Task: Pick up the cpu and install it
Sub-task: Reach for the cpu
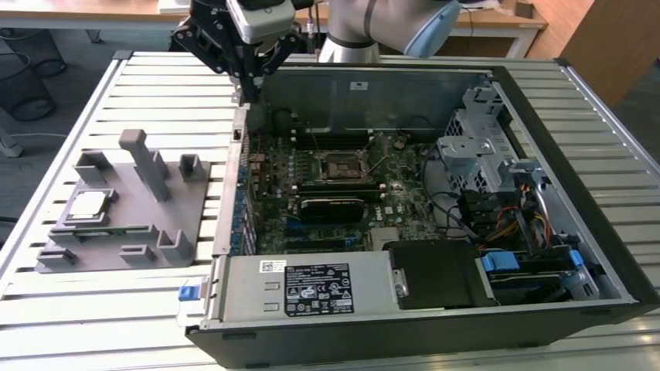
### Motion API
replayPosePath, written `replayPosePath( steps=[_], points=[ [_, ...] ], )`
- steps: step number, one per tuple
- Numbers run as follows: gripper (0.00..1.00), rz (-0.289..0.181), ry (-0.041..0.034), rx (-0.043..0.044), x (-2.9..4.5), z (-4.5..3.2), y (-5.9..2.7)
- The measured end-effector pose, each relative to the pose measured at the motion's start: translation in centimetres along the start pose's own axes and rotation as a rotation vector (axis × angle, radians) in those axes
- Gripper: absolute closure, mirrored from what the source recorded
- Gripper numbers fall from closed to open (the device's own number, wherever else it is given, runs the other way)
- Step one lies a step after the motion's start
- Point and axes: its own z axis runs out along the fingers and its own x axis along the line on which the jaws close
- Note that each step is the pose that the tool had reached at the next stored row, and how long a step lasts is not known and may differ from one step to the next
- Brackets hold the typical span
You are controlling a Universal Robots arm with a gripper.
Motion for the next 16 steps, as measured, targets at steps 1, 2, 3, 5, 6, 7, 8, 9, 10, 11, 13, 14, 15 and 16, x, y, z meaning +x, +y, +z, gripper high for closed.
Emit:
replayPosePath(
  steps=[1, 2, 3, 5, 6, 7, 8, 9, 10, 11, 13, 14, 15, 16],
  points=[
    [0.89, 0.000, 0.0000, 0.0000, 0.09, 0.00, -0.01],
    [0.89, 0.000, 0.0000, 0.0000, 0.19, 0.00, -0.01],
    [0.89, 0.000, 0.0000, 0.0000, 0.27, 0.00, -0.02],
    [0.89, 0.000, 0.0000, 0.0000, 0.44, 0.00, -0.03],
    [0.89, 0.000, -0.0001, -0.0001, 0.53, 0.01, -0.04],
    [0.89, 0.000, 0.0000, 0.0000, 0.61, 0.01, -0.05],
    [0.89, 0.000, 0.0000, 0.0000, 0.70, 0.01, -0.05],
    [0.89, 0.000, 0.0000, 0.0000, 0.80, 0.01, -0.06],
    [0.89, 0.000, 0.0000, 0.0000, 0.89, 0.01, -0.07],
    [0.89, 0.000, 0.0000, 0.0000, 0.98, 0.01, -0.08],
    [0.89, 0.000, 0.0000, 0.0000, 1.16, 0.02, -0.09],
    [0.89, 0.000, 0.0000, 0.0000, 1.26, 0.02, -0.10],
    [0.89, 0.000, 0.0000, -0.0001, 1.35, 0.03, -0.10],
    [0.89, 0.000, 0.0000, 0.0000, 1.44, 0.03, -0.11]
  ],
)
